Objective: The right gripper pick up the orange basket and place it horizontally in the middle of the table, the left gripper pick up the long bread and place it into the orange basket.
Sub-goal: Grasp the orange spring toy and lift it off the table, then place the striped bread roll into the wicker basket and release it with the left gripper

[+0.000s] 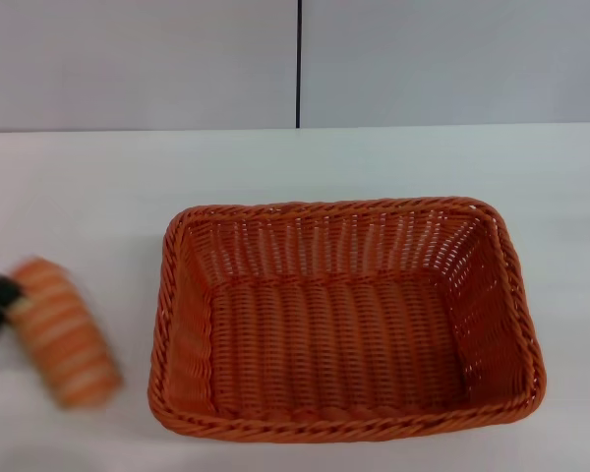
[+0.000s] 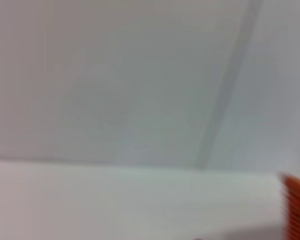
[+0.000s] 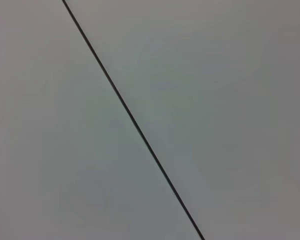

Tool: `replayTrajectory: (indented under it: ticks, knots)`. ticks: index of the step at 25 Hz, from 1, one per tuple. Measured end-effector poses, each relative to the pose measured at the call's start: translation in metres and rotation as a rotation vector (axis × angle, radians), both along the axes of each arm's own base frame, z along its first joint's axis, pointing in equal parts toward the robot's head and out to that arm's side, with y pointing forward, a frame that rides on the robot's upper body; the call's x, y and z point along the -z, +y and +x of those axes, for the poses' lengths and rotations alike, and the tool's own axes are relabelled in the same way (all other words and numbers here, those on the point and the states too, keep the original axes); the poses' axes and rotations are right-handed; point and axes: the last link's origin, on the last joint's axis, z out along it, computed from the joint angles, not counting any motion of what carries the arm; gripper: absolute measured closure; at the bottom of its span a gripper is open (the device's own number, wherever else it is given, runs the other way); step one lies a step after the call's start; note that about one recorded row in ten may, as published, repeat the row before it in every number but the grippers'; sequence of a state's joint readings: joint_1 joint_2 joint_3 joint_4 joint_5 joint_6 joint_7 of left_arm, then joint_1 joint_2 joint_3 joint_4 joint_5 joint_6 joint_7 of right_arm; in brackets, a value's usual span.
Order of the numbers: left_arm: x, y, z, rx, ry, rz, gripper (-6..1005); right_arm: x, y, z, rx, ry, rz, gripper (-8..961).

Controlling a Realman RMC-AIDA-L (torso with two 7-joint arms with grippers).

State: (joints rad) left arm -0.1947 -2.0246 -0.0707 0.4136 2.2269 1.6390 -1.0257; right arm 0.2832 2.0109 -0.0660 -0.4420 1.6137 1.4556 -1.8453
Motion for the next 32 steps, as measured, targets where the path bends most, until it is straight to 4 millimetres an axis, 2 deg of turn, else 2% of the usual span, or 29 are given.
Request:
replayTrajectory:
  ticks: [3, 4, 5, 7, 9, 10, 13, 14, 18, 24, 32]
  knots:
    - [-0.016, 0.001, -0.006, -0.053, -0.022, 0.141, 796, 0.0, 0.001, -0.001, -0.003, 0.001, 0.0, 421]
    - [-0.016, 0.001, -0.006, -0.053, -0.022, 0.141, 802, 0.0, 0.001, -0.001, -0.004, 0.001, 0.001, 421]
    - [-0.025, 0.008, -0.006, -0.064, -0.044, 0.228, 809, 0.0, 0.002, -0.001, -0.005, 0.002, 0.002, 422]
    - [-0.028, 0.016, -0.002, -0.055, -0.076, 0.276, 821, -0.001, 0.003, -0.002, -0.01, 0.003, 0.008, 424]
    - [-0.028, 0.016, -0.002, -0.055, -0.076, 0.276, 834, -0.002, 0.005, -0.004, -0.017, 0.004, 0.011, 425]
    - [-0.028, 0.039, 0.015, 0.007, -0.154, 0.329, 840, -0.002, 0.006, -0.005, -0.021, 0.004, 0.011, 426]
    - [-0.023, 0.057, 0.034, 0.079, -0.201, 0.326, 868, 0.0, 0.008, -0.008, -0.031, 0.006, 0.009, 428]
    - [-0.018, 0.066, 0.046, 0.126, -0.229, 0.318, 880, 0.001, 0.009, -0.009, -0.035, 0.008, 0.007, 429]
    - [-0.001, 0.082, 0.088, 0.294, -0.324, 0.248, 922, 0.005, 0.01, -0.01, -0.037, 0.02, 0.002, 432]
    - [0.025, 0.091, 0.13, 0.45, -0.435, 0.104, 961, 0.008, 0.008, -0.008, -0.031, 0.029, 0.001, 437]
    - [0.046, 0.089, 0.154, 0.568, -0.429, -0.026, 966, 0.013, 0.013, -0.01, -0.035, 0.028, -0.012, 443]
